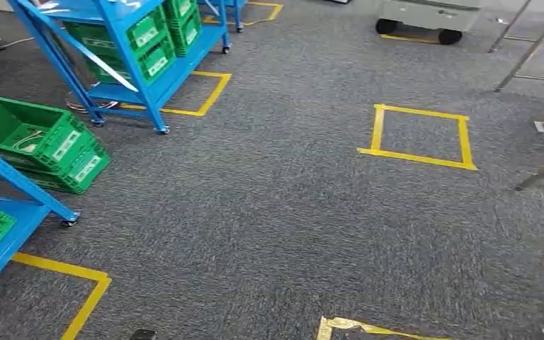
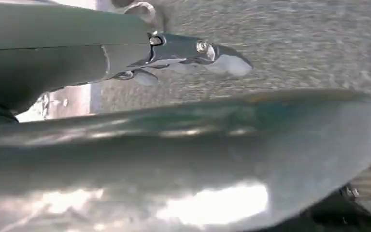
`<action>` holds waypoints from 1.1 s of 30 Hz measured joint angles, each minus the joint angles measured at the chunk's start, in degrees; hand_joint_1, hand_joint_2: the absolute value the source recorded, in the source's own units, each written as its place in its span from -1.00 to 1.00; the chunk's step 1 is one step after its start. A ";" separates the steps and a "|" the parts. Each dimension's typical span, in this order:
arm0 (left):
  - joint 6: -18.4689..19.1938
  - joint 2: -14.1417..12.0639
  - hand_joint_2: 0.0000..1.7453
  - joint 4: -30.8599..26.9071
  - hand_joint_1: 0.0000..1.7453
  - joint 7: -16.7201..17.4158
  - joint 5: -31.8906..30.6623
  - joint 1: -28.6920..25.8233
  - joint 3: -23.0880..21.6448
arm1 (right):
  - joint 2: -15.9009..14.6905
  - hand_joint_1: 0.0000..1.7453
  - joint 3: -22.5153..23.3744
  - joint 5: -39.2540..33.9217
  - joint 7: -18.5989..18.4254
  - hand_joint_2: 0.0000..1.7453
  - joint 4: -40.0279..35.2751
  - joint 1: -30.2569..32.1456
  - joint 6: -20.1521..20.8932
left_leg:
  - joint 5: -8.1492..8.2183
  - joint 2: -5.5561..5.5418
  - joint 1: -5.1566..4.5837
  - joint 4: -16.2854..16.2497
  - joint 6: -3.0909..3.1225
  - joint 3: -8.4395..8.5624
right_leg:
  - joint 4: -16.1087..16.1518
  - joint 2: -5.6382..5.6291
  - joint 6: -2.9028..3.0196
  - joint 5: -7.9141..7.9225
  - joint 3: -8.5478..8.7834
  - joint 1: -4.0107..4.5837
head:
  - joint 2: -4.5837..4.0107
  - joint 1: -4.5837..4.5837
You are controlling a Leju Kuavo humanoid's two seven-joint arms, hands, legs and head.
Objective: Take the parts from the cabinet and place them on the table.
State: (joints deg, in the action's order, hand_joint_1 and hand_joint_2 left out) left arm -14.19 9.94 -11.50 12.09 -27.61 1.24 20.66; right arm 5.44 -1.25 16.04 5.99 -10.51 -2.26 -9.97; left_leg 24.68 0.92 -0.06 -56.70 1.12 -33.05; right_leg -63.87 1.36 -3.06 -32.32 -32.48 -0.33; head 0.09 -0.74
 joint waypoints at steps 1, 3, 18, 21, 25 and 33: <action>0.00 0.02 -1.00 0.00 -1.00 0.00 0.00 0.13 0.04 | 0.00 -1.00 0.00 0.00 0.00 -1.00 0.02 0.14 0.04 | 0.00 -0.88 0.00 0.00 0.19 -0.06 | -5.13 -0.80 -0.10 -2.34 -2.42 0.00 | 0.00 -0.11; 0.00 0.09 -1.00 0.00 -1.00 0.00 0.00 0.10 0.09 | 0.00 -1.00 0.00 0.00 -0.04 -1.00 0.02 0.42 0.11 | 0.01 -2.61 -0.03 -0.02 0.23 -0.04 | -12.21 -1.14 -0.13 -4.39 -6.22 0.03 | 0.00 -0.20; 0.33 -0.09 -1.00 0.00 -1.00 0.07 -0.02 0.03 1.03 | 0.22 -1.00 0.04 0.04 -0.02 -1.00 0.07 0.62 0.15 | 7.64 -1.77 0.20 -16.22 -3.26 -8.91 | 6.23 -0.23 2.79 5.18 1.39 -0.56 | 0.00 0.79; 0.46 -0.09 -1.00 0.00 -1.00 0.07 -0.13 -0.36 1.22 | 0.22 -1.00 0.07 0.07 -0.07 -1.00 0.07 0.51 0.15 | 4.13 -1.55 0.38 -13.68 -3.33 -7.24 | 6.22 2.02 2.74 5.00 1.55 -0.54 | 0.00 0.81; 0.52 -0.13 -1.00 0.00 -1.00 -0.04 -0.37 0.24 1.38 | 0.22 -1.00 0.07 0.11 -0.08 -1.00 0.07 0.40 0.15 | 0.31 4.56 -0.14 -0.24 -2.19 0.23 | 5.75 4.37 1.53 4.08 1.83 0.39 | 0.00 0.95; 0.59 0.11 -1.00 0.00 -1.00 -0.11 -0.39 0.07 1.51 | 0.22 -1.00 0.09 0.13 -0.02 -1.00 0.02 0.36 0.15 | -0.05 -1.52 0.29 0.15 0.06 0.03 | -9.83 -1.04 -0.15 -4.25 -4.78 0.06 | 0.02 -0.33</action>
State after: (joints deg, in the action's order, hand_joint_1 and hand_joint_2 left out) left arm -13.60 10.05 -11.50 11.98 -28.00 1.31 22.16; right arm 5.66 -1.16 16.17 5.96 -10.49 -1.90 -9.81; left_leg 24.63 -0.60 0.23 -56.55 1.18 -33.02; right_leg -73.70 0.32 -3.21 -36.57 -37.27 -0.27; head 0.11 -1.07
